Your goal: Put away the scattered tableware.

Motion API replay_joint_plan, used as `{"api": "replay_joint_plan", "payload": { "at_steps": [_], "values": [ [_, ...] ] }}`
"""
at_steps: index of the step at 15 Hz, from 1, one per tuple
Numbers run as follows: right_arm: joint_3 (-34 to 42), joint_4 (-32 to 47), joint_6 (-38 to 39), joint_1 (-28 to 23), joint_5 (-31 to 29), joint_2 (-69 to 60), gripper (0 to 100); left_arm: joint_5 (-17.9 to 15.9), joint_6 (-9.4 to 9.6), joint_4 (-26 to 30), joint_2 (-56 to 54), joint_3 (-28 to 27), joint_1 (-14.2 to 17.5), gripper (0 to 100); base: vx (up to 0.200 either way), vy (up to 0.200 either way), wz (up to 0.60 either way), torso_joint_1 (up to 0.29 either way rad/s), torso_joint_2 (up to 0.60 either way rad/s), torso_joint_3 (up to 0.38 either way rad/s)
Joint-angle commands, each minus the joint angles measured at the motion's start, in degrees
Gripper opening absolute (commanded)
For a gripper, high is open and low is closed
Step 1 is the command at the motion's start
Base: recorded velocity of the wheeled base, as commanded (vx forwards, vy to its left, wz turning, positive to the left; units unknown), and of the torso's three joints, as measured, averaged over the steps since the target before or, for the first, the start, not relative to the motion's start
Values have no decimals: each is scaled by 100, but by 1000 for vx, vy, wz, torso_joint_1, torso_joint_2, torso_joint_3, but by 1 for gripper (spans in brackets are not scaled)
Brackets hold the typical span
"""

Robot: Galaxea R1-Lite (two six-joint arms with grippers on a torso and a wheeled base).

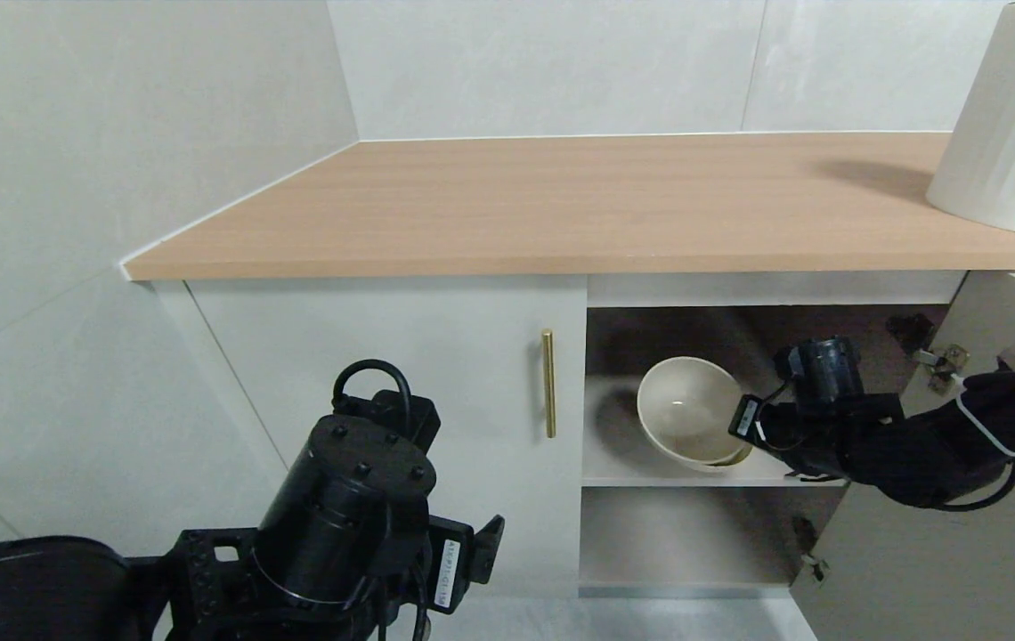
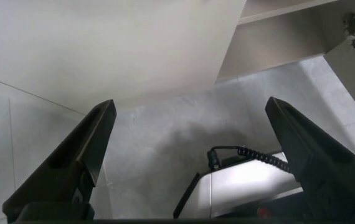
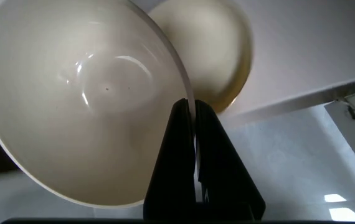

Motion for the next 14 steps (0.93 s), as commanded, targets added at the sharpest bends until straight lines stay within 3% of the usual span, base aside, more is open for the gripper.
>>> {"api": "replay_joint_plan", "payload": {
  "at_steps": [1, 14],
  "values": [
    [-163, -3, 58, -132, -38, 181, 0, 5, -6, 3, 24, -1, -2, 100, 0, 0, 0, 0, 0, 0],
    [-514, -38, 242, -449, -144, 682, 0, 5, -6, 3, 41, 8, -2, 100, 0, 0, 0, 0, 0, 0]
  ]
}}
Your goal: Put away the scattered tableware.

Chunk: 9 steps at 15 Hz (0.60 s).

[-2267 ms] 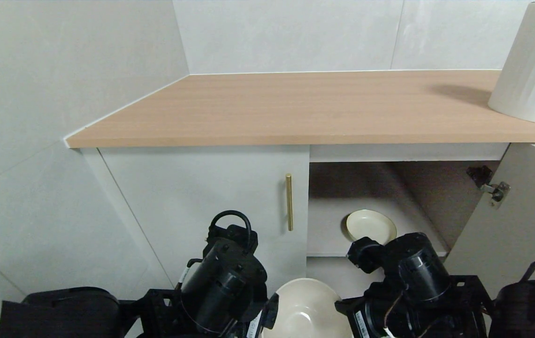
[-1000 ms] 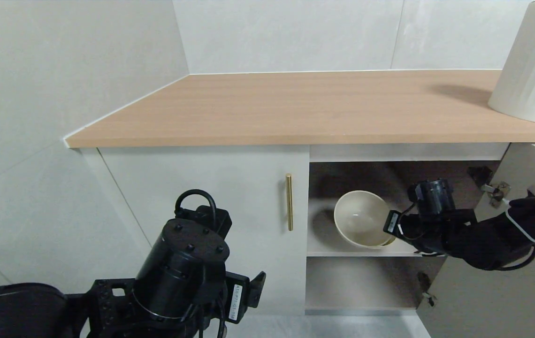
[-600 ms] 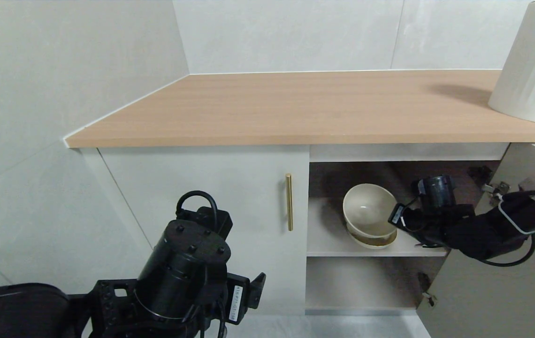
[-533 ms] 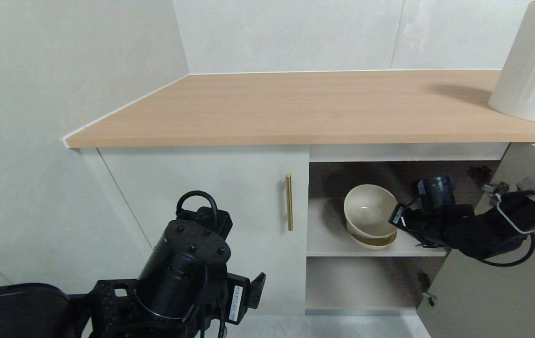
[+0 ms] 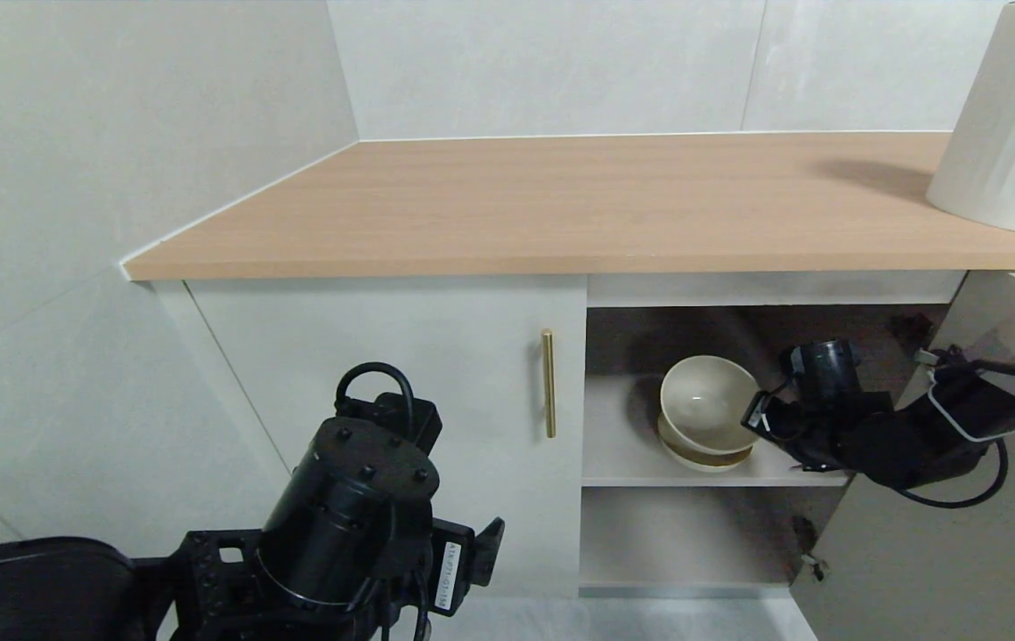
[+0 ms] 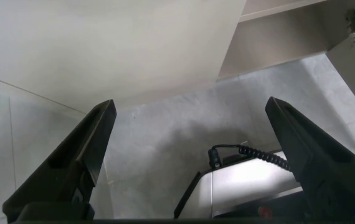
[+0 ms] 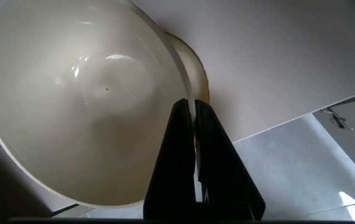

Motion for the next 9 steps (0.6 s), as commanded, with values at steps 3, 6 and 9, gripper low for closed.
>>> {"api": "replay_joint_plan", "payload": {
  "at_steps": [3, 6, 9],
  "values": [
    [-27, -3, -2, 0, -15, 87, 0, 1, -3, -4, 17, 2, 0, 100, 0, 0, 0, 0, 0, 0],
    [-45, -12, -2, 0, -41, 184, 0, 1, -3, 5, 17, 2, 0, 100, 0, 0, 0, 0, 0, 0],
    [-45, -12, -2, 0, -41, 167, 100, 1, -3, -4, 53, 19, 0, 100, 0, 0, 0, 0, 0, 0]
  ]
}}
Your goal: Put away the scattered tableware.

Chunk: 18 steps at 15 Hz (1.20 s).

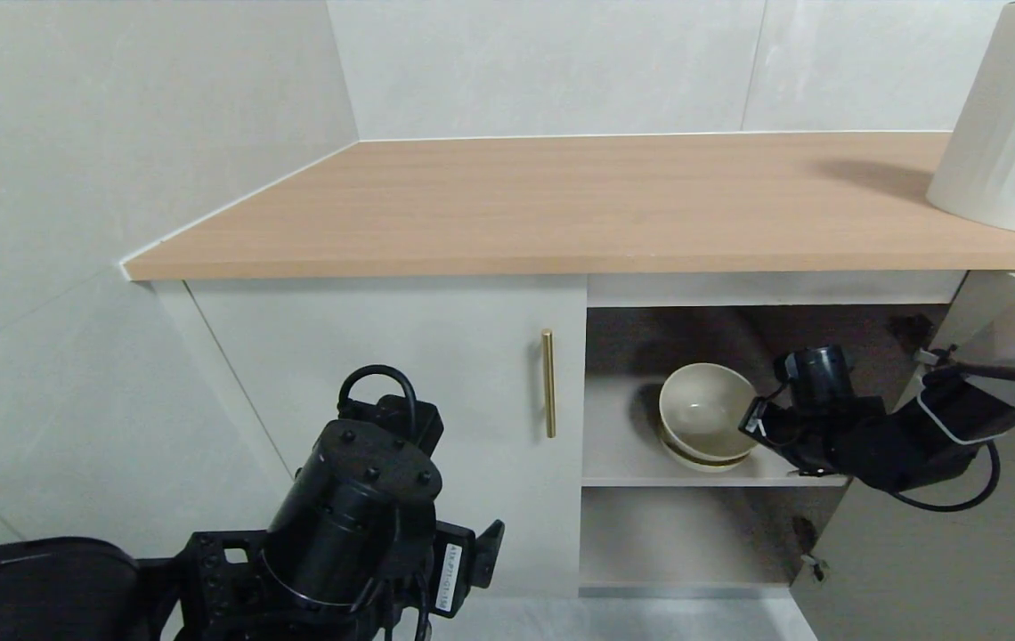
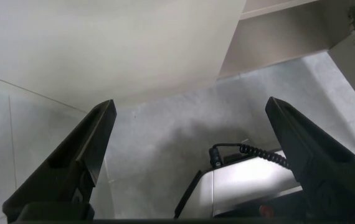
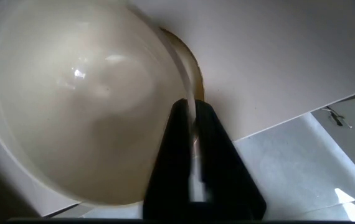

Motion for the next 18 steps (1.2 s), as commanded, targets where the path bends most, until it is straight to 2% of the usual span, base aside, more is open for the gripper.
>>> {"api": "replay_joint_plan", "payload": {
  "at_steps": [1, 12, 16, 18],
  "values": [
    [-1, 2, 5, 2, -1, 3, 100, 1, -1, -8, 20, 11, 0, 100, 0, 0, 0, 0, 0, 0],
    [122, 46, -13, 37, 43, -243, 100, 1, -1, -8, 20, 11, 0, 100, 0, 0, 0, 0, 0, 0],
    [693, 415, -312, 363, 649, -1306, 100, 1, 8, -8, -42, 2, 0, 100, 0, 0, 0, 0, 0, 0],
    [1010, 1109, -734, 740, 1071, -2212, 100, 1, 34, 0, -139, 2, 0, 100, 0, 0, 0, 0, 0, 0]
  ]
}}
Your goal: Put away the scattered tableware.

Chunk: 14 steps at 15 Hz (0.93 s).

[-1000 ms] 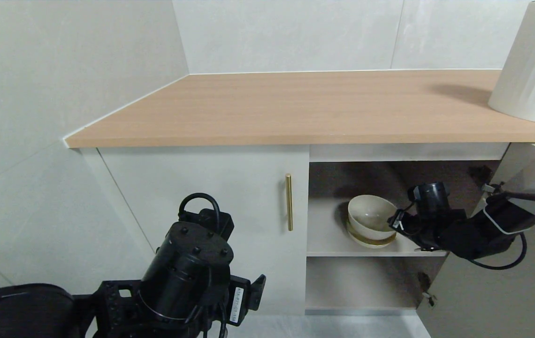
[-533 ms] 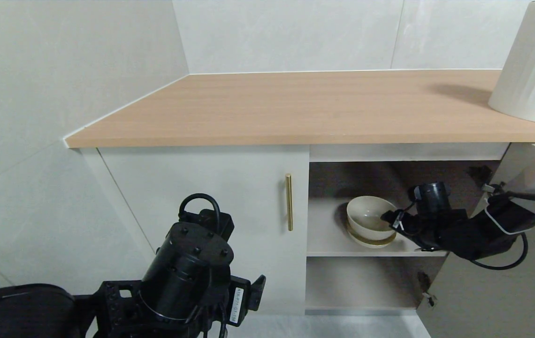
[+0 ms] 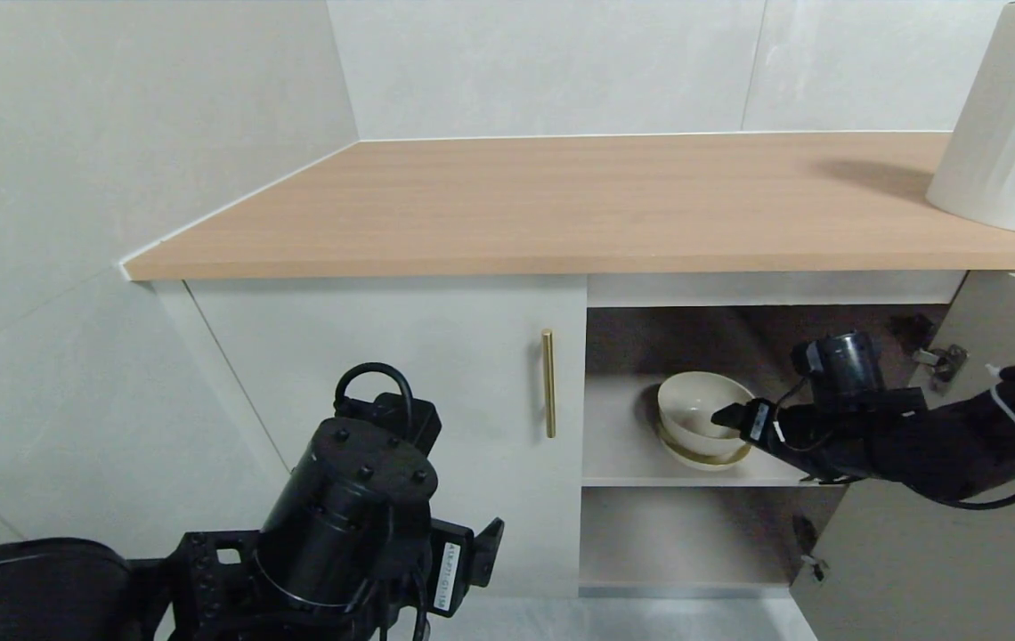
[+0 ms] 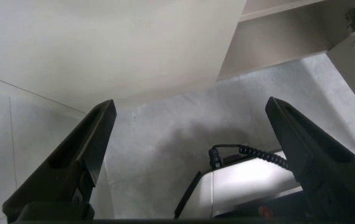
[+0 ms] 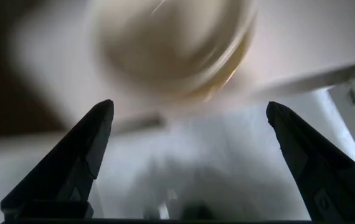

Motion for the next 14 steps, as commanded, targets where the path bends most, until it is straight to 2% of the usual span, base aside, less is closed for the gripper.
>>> {"api": "replay_joint_plan", "payload": {
  "at_steps": [1, 3, 10, 14],
  "values": [
    [397, 757, -419, 479, 308, -1269, 100, 3, 54, 3, -103, 8, 0, 100, 0, 0, 0, 0, 0, 0],
    [389, 1469, -665, 733, 326, -1823, 100, 3, 54, 3, -138, 8, 0, 100, 0, 0, 0, 0, 0, 0],
    [397, 1539, -656, 848, 317, -1911, 100, 3, 54, 3, -120, 8, 0, 100, 0, 0, 0, 0, 0, 0],
    [397, 1539, -656, 839, 317, -1902, 100, 3, 63, 3, -112, 8, 0, 100, -200, 0, 0, 11, 2, 1]
  ]
}}
